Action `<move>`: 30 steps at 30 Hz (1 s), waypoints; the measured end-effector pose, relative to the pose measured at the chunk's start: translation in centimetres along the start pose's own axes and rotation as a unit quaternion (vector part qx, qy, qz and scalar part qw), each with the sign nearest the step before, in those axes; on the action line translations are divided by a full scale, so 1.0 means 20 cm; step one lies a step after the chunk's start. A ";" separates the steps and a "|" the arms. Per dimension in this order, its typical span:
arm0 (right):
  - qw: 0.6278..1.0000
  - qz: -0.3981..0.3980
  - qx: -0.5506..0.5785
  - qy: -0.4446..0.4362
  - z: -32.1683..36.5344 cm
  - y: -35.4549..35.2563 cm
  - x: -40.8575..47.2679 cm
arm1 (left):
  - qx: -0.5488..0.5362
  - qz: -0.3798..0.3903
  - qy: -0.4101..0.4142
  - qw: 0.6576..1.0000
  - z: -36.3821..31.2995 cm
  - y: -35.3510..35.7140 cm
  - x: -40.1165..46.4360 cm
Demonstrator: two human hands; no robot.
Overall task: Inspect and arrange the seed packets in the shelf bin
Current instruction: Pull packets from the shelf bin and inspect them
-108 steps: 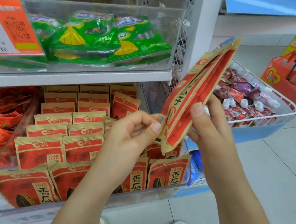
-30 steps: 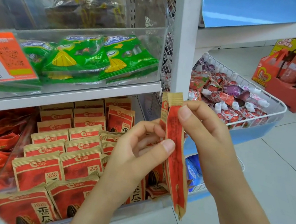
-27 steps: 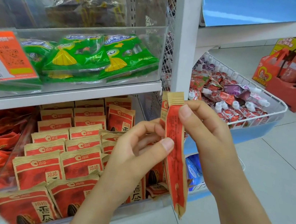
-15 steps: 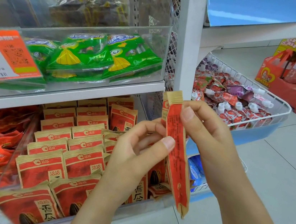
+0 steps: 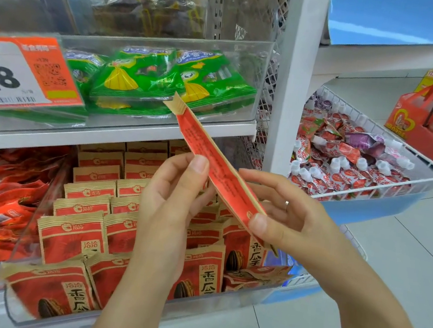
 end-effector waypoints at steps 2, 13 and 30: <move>1.000 -0.022 0.009 -0.010 0.00 -0.02 0.01 | 0.004 0.012 -0.007 1.000 0.01 0.01 0.00; 0.997 -0.066 0.011 -0.044 0.04 -0.06 0.00 | 0.052 0.124 -0.016 0.991 0.02 0.12 -0.03; 0.984 -0.146 0.094 0.033 -0.03 -0.21 -0.02 | -0.014 0.119 -0.055 0.991 0.04 0.13 -0.04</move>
Point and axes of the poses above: each hand's wrist, its own x-axis towards the middle knuckle, its own y-axis out of the palm, z = x × y, the point moved 10 cm from there along x, towards the middle knuckle, and after that the axes turned 6 degrees about x, right-handed, at the moved point
